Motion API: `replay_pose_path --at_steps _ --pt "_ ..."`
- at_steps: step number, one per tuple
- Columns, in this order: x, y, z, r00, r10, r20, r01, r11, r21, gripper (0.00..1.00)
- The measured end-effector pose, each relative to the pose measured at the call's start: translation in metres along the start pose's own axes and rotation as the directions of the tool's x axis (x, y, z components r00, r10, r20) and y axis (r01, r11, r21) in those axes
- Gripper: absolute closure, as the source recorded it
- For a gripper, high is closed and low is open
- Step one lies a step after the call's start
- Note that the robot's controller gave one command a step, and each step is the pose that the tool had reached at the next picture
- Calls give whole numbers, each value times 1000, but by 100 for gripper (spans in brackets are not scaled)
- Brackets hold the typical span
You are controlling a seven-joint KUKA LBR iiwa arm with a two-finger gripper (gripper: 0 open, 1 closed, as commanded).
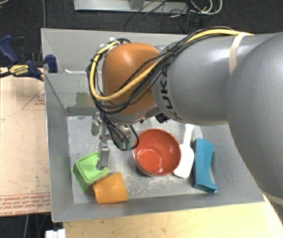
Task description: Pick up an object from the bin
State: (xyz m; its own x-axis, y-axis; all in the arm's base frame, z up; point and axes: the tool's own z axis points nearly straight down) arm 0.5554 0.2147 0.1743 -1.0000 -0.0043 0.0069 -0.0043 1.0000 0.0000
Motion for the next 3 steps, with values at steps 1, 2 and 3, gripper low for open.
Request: replay_pose_path --at_steps 1,2,3 --pt "55 -45 -45 974 227 1 -227 974 -1 0" --pt "56 -82 -85 1000 -26 6 26 1000 -1 0" --pt "46 -159 -105 989 -145 11 145 989 2 0"
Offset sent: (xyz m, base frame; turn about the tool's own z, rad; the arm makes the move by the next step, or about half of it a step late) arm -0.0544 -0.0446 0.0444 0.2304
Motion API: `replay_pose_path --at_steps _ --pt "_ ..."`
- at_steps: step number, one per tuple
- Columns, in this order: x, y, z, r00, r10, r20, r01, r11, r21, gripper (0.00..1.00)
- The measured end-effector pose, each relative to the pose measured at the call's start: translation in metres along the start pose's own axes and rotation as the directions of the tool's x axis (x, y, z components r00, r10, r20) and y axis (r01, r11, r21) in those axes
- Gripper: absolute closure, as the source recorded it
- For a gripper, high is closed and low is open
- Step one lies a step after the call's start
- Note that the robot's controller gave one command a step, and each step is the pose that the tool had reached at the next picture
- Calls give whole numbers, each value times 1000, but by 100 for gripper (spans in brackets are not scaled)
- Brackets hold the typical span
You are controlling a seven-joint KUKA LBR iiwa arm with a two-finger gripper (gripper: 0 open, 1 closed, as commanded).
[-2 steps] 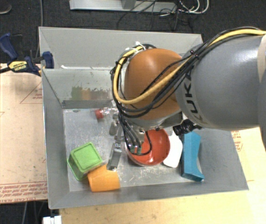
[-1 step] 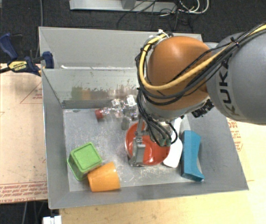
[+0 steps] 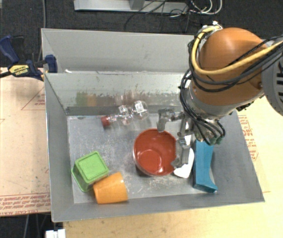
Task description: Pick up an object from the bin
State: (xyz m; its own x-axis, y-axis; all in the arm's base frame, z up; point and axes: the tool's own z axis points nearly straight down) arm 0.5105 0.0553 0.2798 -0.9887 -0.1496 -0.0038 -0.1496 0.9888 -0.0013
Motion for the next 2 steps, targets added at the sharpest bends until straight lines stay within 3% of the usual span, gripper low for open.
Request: replay_pose_path --at_steps 1,2 --pt "10 52 91 995 96 -8 -96 995 -2 0" --pt "9 49 87 995 102 0 -102 995 -1 100"
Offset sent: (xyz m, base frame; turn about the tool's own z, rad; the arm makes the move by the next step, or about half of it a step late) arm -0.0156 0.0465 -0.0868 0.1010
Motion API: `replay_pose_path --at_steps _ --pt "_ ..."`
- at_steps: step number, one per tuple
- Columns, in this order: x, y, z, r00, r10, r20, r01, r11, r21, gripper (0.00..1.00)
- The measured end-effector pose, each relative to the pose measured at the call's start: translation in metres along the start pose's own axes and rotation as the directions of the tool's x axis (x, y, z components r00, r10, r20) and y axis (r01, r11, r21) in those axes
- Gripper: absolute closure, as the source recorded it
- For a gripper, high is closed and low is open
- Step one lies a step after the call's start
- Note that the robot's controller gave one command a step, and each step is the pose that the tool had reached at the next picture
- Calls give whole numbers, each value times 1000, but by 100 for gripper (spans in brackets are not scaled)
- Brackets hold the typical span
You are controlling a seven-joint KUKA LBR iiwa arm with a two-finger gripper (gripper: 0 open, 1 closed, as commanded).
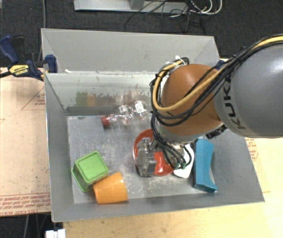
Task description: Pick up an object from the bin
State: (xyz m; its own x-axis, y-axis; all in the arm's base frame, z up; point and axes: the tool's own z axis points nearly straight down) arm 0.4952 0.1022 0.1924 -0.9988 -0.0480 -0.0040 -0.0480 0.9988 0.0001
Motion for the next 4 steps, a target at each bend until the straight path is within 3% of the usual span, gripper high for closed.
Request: replay_pose_path --at_steps 1,2,3,4 --pt "-11 20 -51 990 142 5 -142 990 -3 100" --pt "-10 20 -50 990 143 2 -143 990 -2 0" --pt "-10 20 -50 990 143 2 -143 990 -2 100" --pt "-10 20 -50 990 143 2 -143 990 -1 0"
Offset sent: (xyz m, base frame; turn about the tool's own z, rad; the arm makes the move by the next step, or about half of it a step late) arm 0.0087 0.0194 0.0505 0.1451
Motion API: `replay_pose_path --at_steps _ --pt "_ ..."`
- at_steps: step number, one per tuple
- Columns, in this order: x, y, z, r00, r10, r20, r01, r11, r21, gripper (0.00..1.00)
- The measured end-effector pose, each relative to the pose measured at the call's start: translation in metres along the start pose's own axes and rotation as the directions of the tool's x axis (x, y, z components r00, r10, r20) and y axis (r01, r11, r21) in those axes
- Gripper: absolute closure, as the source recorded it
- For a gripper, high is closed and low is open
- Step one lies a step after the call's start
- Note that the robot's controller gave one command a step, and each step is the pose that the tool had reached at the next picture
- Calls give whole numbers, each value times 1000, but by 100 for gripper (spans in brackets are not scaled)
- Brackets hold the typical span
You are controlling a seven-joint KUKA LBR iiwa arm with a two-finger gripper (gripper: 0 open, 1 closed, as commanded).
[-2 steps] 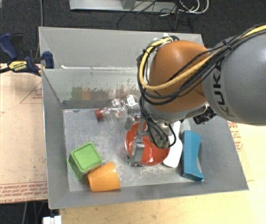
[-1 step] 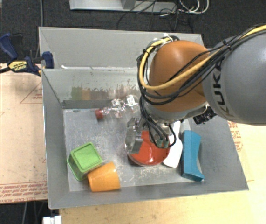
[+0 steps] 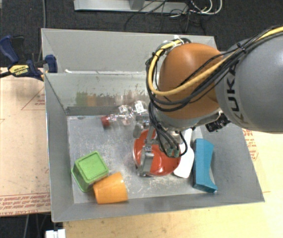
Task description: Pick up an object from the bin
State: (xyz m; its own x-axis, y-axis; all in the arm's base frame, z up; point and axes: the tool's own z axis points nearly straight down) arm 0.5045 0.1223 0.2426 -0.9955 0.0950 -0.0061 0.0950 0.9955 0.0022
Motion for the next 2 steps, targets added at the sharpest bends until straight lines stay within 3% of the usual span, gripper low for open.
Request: replay_pose_path --at_steps 1,2 --pt "-13 16 -29 986 -166 5 166 986 -2 0" --pt "-12 16 -29 986 -166 3 166 986 -1 100"
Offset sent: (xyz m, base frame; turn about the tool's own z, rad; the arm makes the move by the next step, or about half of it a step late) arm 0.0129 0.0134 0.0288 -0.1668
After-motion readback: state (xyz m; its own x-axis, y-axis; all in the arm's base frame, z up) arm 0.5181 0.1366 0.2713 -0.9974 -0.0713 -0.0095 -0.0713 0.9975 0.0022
